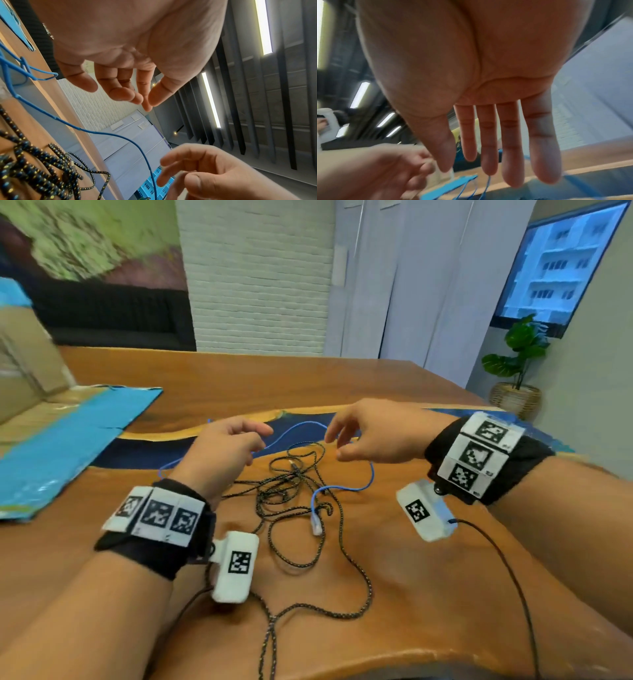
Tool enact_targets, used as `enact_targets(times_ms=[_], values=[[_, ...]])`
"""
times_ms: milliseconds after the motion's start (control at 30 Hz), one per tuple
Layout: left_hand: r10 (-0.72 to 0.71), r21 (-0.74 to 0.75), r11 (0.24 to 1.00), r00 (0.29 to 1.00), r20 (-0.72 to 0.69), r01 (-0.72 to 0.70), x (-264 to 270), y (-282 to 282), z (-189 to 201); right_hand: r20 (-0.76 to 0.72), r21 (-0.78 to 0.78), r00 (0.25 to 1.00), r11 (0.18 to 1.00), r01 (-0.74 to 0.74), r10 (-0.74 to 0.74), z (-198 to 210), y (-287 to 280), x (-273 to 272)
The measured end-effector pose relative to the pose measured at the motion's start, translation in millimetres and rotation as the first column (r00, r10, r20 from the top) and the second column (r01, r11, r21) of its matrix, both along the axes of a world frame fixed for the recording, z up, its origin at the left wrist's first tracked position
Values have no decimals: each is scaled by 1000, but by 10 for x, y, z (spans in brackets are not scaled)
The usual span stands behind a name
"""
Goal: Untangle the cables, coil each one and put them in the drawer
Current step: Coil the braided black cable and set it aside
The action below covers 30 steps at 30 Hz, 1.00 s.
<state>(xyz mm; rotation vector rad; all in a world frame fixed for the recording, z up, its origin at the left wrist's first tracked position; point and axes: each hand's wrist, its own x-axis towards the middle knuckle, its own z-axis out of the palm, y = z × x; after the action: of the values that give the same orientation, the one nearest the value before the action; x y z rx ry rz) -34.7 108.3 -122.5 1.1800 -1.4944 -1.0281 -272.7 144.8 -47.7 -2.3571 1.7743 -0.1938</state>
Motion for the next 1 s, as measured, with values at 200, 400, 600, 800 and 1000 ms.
enact_targets(times_ms=[200, 400, 600, 800, 1000], values=[[-8, 47, 999, 1000, 28, 6, 22, 7, -8, -331, 179, 901, 956, -232, 280, -436, -197, 710], [-35, 81, 996, 999, 35, 32, 46, 9, -24, -330, 198, 898, 952, -234, 289, -630, -386, 852], [-95, -14, 995, 995, -26, 95, 71, -2, -35, 646, -171, 737, 979, -116, 200, -244, -423, 628], [210, 53, 978, 940, -270, -203, 142, -104, -20, 981, -181, -55, 976, 123, 188, -183, -477, 187], [313, 49, 945, 852, -419, -323, 224, -149, 34, 998, -19, -59, 985, 170, 30, -630, -514, -136]])
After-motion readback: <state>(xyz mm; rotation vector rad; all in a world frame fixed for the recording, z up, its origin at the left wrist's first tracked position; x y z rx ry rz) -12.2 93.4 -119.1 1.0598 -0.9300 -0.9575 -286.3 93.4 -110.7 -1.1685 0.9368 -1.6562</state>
